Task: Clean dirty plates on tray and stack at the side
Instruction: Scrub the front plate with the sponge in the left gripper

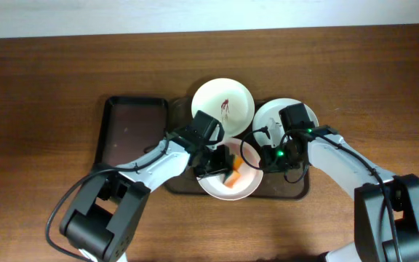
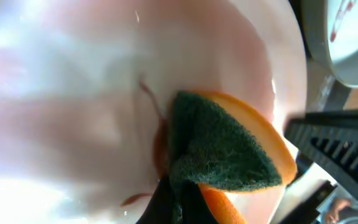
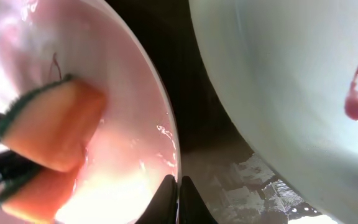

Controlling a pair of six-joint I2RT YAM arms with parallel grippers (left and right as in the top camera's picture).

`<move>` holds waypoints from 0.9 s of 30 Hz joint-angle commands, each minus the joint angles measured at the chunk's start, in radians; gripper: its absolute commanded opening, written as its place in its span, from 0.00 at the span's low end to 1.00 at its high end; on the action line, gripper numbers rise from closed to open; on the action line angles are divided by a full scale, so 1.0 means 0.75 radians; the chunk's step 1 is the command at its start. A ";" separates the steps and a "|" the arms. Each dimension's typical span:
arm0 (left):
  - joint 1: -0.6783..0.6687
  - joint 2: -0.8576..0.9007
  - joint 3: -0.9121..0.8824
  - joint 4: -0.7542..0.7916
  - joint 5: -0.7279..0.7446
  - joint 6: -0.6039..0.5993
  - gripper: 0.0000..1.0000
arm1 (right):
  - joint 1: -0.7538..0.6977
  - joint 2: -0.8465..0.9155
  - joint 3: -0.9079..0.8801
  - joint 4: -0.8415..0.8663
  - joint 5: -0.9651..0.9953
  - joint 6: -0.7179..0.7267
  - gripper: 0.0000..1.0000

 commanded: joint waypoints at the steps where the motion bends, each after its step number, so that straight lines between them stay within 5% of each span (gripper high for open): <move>1: 0.074 -0.045 -0.011 -0.031 -0.246 0.117 0.00 | 0.009 0.017 0.017 -0.007 0.028 0.005 0.04; 12: 0.146 -0.461 0.016 -0.234 -0.386 0.372 0.00 | 0.009 0.017 0.017 -0.012 0.028 0.005 0.05; 14: 0.217 -0.514 0.016 -0.328 -0.529 0.382 0.00 | 0.009 0.017 0.017 -0.012 0.027 0.005 0.26; 27: 0.540 -0.314 0.010 -0.332 -0.752 0.739 0.00 | 0.009 0.017 0.016 -0.083 0.027 0.005 0.28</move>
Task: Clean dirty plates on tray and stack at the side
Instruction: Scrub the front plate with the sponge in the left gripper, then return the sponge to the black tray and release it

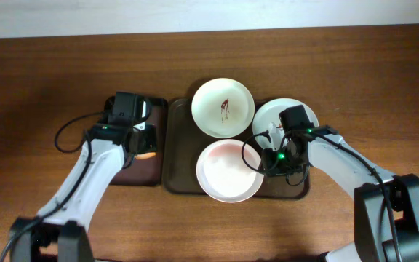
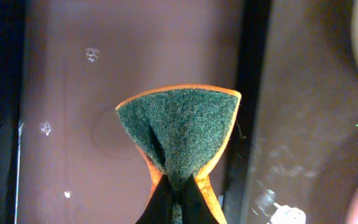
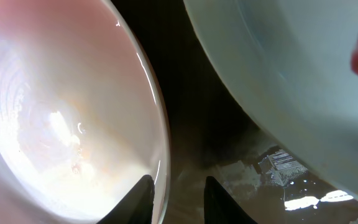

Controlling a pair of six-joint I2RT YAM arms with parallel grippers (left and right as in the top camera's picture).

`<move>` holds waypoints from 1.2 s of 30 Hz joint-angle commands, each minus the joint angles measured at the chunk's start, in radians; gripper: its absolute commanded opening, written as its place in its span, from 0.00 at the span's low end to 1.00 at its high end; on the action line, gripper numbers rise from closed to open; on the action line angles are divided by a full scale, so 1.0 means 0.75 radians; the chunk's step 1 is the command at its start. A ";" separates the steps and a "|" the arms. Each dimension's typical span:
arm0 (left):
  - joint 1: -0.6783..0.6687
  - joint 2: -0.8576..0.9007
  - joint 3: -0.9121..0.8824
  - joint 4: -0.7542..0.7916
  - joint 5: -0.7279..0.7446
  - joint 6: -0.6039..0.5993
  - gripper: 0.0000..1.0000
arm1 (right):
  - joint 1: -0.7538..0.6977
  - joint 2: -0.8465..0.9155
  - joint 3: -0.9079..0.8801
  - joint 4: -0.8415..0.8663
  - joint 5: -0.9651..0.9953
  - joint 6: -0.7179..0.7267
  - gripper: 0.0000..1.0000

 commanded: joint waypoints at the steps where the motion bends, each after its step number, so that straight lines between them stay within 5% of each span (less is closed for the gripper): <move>1: 0.010 0.122 0.007 0.047 -0.025 0.127 0.00 | 0.009 0.016 0.016 -0.001 0.012 0.006 0.28; 5: 0.010 0.244 0.007 0.052 -0.026 0.177 0.02 | 0.009 0.016 0.016 -0.001 0.012 0.006 0.27; 6: 0.010 0.259 0.007 0.060 -0.032 0.177 0.32 | 0.009 0.016 0.016 -0.001 0.012 0.006 0.28; 8: 0.010 0.262 0.008 0.091 -0.080 0.177 0.63 | 0.009 0.016 0.016 -0.001 0.012 0.006 0.28; 19: 0.009 0.358 0.007 0.201 -0.050 0.176 0.59 | 0.009 0.016 0.016 -0.001 0.013 0.006 0.28; 21: 0.009 0.368 0.007 0.220 0.002 0.176 0.45 | 0.009 0.016 0.016 -0.001 0.013 0.006 0.28; 23: 0.009 0.367 0.008 0.254 0.011 0.176 0.03 | 0.009 0.016 0.016 -0.001 0.013 0.006 0.28; 27: 0.010 0.360 0.089 0.240 -0.027 0.176 0.00 | 0.009 0.016 0.016 -0.002 0.013 0.006 0.28; 28: 0.010 0.352 0.136 0.214 -0.025 0.176 0.08 | 0.009 0.016 0.016 -0.002 0.013 0.006 0.28; 29: 0.010 0.348 0.171 0.184 -0.025 0.176 0.41 | 0.008 0.016 0.016 -0.001 0.013 0.006 0.28; 30: 0.010 0.348 0.198 0.148 -0.025 0.176 0.58 | 0.008 0.016 0.016 -0.001 0.013 0.006 0.28; 36: 0.008 0.350 0.119 -0.003 -0.025 0.176 0.64 | 0.008 0.016 0.016 -0.002 0.013 0.006 0.28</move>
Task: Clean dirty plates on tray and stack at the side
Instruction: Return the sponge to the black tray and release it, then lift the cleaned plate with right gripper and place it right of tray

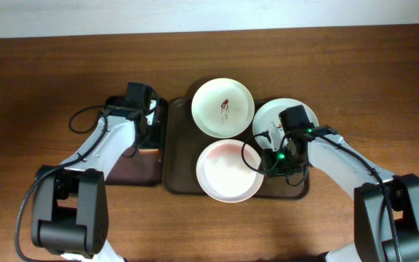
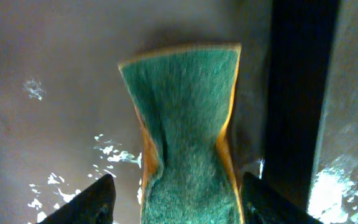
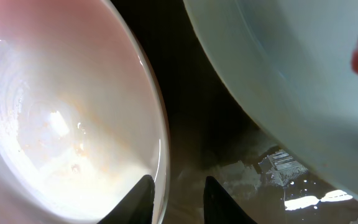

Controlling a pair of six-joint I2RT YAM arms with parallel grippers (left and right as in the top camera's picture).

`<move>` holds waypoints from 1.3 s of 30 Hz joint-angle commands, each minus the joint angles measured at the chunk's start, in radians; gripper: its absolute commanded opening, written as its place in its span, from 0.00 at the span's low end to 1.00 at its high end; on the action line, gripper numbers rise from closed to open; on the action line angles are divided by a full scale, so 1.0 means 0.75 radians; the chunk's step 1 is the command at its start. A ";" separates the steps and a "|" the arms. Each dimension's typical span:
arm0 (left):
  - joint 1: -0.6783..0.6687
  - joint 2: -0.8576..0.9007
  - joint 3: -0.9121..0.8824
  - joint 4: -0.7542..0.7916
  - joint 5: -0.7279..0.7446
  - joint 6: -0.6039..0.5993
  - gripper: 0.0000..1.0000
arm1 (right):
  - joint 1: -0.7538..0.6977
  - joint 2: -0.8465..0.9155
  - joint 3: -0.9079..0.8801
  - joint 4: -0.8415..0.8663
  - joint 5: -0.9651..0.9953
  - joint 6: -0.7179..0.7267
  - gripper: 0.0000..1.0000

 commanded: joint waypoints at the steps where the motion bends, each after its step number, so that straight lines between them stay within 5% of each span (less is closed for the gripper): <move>1: 0.004 0.007 -0.072 0.041 -0.005 0.011 0.64 | 0.009 0.015 0.016 -0.003 0.012 0.006 0.28; 18: 0.004 0.008 -0.120 0.112 0.056 0.011 0.51 | 0.009 0.015 0.016 -0.011 0.012 0.006 0.28; 24: 0.004 0.008 -0.196 0.107 0.050 0.011 0.00 | 0.009 0.015 0.016 -0.021 0.012 0.006 0.24; 28: 0.005 -0.004 -0.204 0.083 -0.002 0.011 0.00 | 0.009 0.014 0.017 -0.023 0.012 0.006 0.10; 30: 0.005 -0.044 -0.180 0.050 -0.021 0.011 0.28 | 0.009 0.014 0.020 -0.025 0.013 0.005 0.04; 33: 0.005 -0.127 -0.162 0.046 -0.019 0.011 0.53 | 0.009 0.006 0.043 -0.026 0.012 0.001 0.04; 35: 0.005 -0.211 -0.162 0.041 -0.013 0.011 0.82 | 0.009 -0.030 0.058 -0.030 0.013 0.001 0.04; 37: 0.005 -0.245 -0.162 0.034 -0.003 0.011 0.95 | 0.009 -0.084 0.073 -0.031 0.016 0.001 0.04; 39: 0.005 -0.244 -0.162 0.026 0.033 0.011 0.96 | 0.010 -0.162 0.079 -0.031 0.055 0.000 0.04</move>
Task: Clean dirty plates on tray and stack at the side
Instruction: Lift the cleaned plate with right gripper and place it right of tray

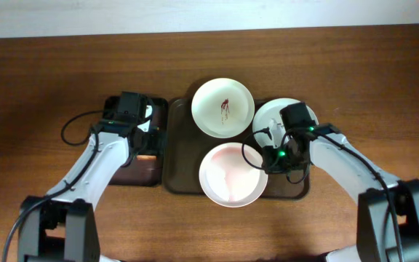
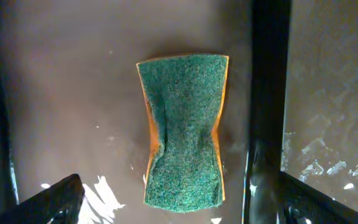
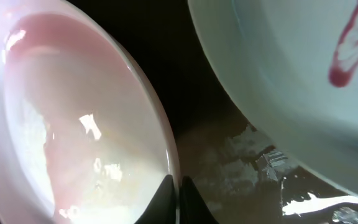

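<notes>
The pale pink plate (image 1: 231, 176) lies at the front of the large brown tray (image 1: 180, 145). My right gripper (image 3: 178, 194) is shut on the plate's right rim (image 3: 166, 155). Behind it stand a white plate with a red smear (image 1: 222, 107) and a second smeared white plate (image 3: 303, 68), partly under my right arm. The sponge (image 2: 184, 155), green side up with orange edges, lies flat on the small brown tray (image 1: 118, 171). Above it hangs my left gripper (image 2: 182, 208), open wide, its fingers (image 2: 51, 202) far apart on either side.
The small tray (image 2: 73, 93) sits against the left edge of the large one, a dark raised rim (image 2: 267, 93) between them. Wet patches shine on both trays. Bare wooden table (image 1: 355, 65) lies all around.
My right gripper, open astride the pink plate's rim before, is now shut on it, and the plate has shifted slightly. My left gripper, still open, stands higher above the sponge.
First my left gripper held the sponge on the pink plate while my right pinched its rim. Then the left held the sponge over the small tray and the right stood open. The sponge was then let go on that tray; now the right grips the rim again.
</notes>
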Controlling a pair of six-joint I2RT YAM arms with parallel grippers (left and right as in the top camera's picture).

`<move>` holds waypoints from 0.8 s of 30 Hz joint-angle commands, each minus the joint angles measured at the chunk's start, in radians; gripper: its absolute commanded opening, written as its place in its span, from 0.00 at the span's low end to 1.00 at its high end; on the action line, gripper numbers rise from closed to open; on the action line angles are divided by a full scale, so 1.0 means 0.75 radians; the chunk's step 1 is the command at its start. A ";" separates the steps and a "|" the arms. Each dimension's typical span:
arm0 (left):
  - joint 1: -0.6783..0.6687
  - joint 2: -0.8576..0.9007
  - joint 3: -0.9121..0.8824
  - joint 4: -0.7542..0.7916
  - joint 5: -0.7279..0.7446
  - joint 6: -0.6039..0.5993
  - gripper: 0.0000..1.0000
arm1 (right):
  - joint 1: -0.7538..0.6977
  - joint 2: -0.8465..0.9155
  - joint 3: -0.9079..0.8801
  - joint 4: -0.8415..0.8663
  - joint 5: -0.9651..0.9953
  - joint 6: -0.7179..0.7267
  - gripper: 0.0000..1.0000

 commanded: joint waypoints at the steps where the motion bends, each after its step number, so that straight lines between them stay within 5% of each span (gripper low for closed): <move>1: 0.005 -0.014 -0.002 -0.009 0.045 0.007 0.96 | 0.018 -0.133 0.049 0.000 0.093 -0.004 0.04; 9: 0.004 -0.014 -0.002 -0.009 0.046 0.007 1.00 | 0.346 -0.346 0.135 0.016 0.835 -0.052 0.04; 15: 0.005 -0.014 -0.002 -0.005 0.046 0.006 1.00 | 0.667 -0.350 0.140 0.077 1.367 -0.286 0.04; 24: 0.005 -0.014 -0.002 0.005 0.047 0.006 1.00 | 0.890 -0.349 0.140 0.170 1.862 -0.355 0.04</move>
